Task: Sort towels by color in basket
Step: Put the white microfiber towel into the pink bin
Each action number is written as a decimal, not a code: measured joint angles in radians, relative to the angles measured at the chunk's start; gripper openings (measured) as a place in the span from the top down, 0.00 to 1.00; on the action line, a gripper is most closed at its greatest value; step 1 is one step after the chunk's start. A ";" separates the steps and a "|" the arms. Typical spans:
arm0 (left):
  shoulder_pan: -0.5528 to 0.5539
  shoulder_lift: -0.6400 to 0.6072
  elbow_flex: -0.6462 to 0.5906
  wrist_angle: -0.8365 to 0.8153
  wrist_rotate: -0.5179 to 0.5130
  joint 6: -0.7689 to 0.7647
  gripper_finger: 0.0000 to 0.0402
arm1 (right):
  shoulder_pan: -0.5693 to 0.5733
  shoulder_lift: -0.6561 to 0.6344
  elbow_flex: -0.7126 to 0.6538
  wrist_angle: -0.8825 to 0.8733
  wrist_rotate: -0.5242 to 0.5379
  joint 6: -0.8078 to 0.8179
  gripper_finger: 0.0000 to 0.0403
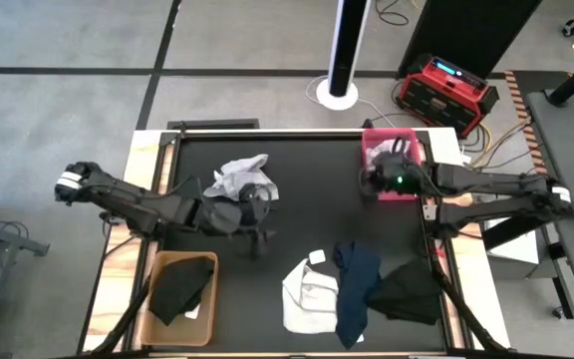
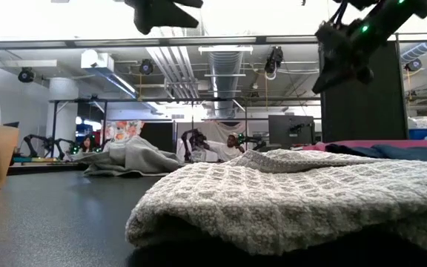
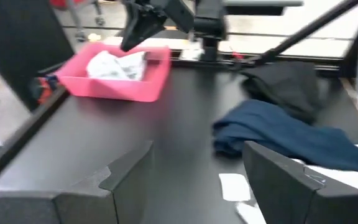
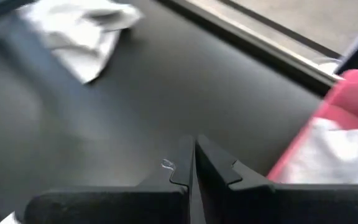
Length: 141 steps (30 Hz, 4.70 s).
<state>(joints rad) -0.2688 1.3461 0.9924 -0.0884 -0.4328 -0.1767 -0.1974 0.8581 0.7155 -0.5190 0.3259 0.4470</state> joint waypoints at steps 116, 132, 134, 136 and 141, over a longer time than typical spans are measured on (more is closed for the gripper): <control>-0.060 0.048 0.139 0.290 -0.215 0.288 1.00 | 0.612 0.115 -0.001 0.673 0.103 -0.356 0.33; -0.061 0.275 0.468 0.139 -0.301 0.372 1.00 | 0.604 0.305 0.038 0.868 0.302 -0.403 0.17; -0.061 0.301 0.497 0.139 -0.285 0.391 1.00 | 0.603 0.334 0.064 0.870 0.294 -0.440 0.18; -0.061 0.324 0.524 0.139 -0.253 0.401 1.00 | 0.603 0.358 0.085 0.869 0.281 -0.490 0.20; -0.061 0.351 0.567 0.139 -0.202 0.404 1.00 | 0.603 0.398 0.135 0.869 0.239 -0.521 0.34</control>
<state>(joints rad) -0.3302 1.6968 1.5593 0.0504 -0.6351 0.2276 0.4053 1.2557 0.8501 0.3500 0.5645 -0.0738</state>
